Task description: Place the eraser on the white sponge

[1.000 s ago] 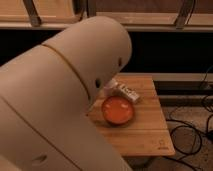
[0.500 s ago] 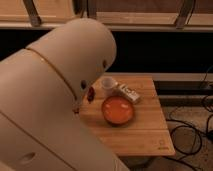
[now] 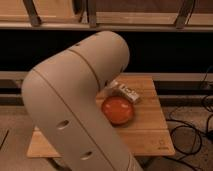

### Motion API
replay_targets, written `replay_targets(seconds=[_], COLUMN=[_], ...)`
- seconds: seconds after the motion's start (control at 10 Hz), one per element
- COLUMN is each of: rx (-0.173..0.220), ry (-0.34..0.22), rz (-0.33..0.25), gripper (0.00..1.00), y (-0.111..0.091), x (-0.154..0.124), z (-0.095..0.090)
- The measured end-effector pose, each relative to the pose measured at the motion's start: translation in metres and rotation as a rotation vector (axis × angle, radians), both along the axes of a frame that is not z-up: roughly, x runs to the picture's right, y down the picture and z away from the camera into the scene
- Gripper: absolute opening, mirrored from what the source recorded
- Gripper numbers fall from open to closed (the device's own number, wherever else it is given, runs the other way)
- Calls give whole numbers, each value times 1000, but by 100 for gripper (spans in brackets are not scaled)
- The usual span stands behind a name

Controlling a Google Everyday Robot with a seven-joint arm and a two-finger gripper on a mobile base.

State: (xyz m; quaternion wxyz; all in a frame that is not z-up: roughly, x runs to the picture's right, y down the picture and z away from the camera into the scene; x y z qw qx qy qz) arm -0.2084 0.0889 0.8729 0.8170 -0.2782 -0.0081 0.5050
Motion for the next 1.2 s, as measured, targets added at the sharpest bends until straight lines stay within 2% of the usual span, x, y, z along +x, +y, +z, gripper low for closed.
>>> replay_targets(seconds=[0.2, 0.3, 0.5, 1.1, 1.2], rx=[-46, -59, -62, -62, -61], ry=[-27, -35, -32, -35, -34], rz=[-77, -99, -101, -103, -103], gripper=[0, 1, 17, 77, 80], y=[17, 22, 22, 23, 23], x=[-17, -24, -21, -23, -23], z=[10, 12, 13, 12, 13])
